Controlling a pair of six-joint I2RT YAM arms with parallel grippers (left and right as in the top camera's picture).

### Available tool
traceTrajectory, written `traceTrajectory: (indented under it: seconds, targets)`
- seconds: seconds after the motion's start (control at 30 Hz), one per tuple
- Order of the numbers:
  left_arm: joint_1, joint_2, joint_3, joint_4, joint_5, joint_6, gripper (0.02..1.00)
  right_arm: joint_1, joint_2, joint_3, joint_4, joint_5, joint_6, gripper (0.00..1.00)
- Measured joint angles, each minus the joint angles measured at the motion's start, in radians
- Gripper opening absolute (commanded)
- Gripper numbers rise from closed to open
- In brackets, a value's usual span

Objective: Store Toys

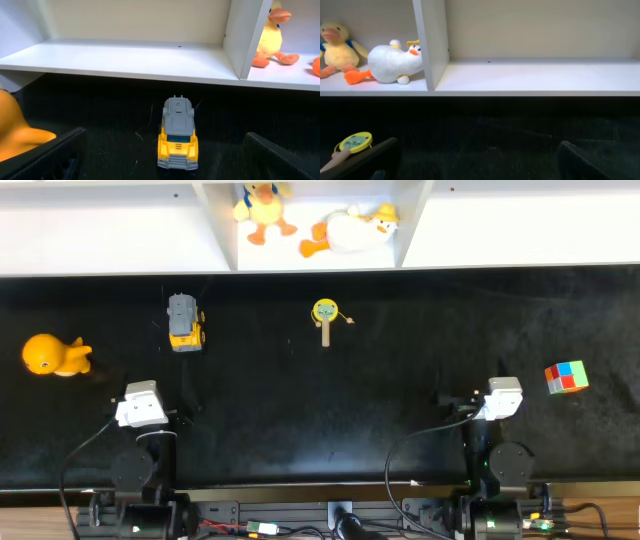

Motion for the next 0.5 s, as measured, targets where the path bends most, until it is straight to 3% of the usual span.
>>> traceTrajectory:
  seconds: [0.27, 0.5]
  targets:
    - [0.0, 0.0, 0.003, -0.019, 0.0, 0.0, 0.998, 0.0, 0.0, 0.0, 0.0, 0.0, 0.0, 0.996]
    - [0.0, 0.0, 0.071, -0.175, 0.0, 0.0, 0.998, 0.0, 0.0, 0.0, 0.0, 0.0, 0.0, 0.996]
